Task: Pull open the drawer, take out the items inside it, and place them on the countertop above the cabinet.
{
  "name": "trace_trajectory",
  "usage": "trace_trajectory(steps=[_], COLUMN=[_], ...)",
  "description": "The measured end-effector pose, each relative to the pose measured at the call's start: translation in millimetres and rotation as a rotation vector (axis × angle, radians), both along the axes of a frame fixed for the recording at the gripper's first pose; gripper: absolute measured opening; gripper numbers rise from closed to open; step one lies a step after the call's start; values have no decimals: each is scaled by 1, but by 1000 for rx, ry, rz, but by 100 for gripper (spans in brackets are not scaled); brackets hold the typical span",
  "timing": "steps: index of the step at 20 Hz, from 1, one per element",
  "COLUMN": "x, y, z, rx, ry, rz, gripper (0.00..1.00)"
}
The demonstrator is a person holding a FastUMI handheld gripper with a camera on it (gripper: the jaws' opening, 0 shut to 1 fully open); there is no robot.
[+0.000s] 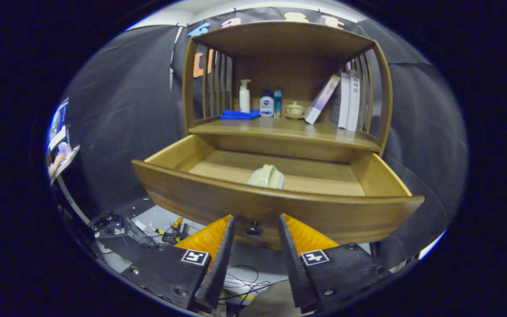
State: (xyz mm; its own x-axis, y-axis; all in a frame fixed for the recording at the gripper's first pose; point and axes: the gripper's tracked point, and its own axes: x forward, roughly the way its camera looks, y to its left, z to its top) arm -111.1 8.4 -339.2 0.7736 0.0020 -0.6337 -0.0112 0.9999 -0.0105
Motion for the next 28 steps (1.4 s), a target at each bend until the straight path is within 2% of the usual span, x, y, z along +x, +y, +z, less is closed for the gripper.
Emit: trace_trajectory(steps=[1,4,7,10,16,19,22,24,26,27,28], x=[5,28,57,82,120,135,145,153,155,154,153], y=[4,5,-9,-17,-15,-19,-20,-27,-29,-29,-27], z=[10,28,22,-4,-42,-56,-70,-77,-84,-88,-93], rx=[20,24,-18,-45,33,53,60,18,-2,-2,3], ry=[-8,-8,34,142,344,422,482,493,514,529,547], rz=[15,42,18,11,-29,-49,-62,-73,-81,-83,-80], gripper=[70,81,81,81,81,70,66,64,53,45,42])
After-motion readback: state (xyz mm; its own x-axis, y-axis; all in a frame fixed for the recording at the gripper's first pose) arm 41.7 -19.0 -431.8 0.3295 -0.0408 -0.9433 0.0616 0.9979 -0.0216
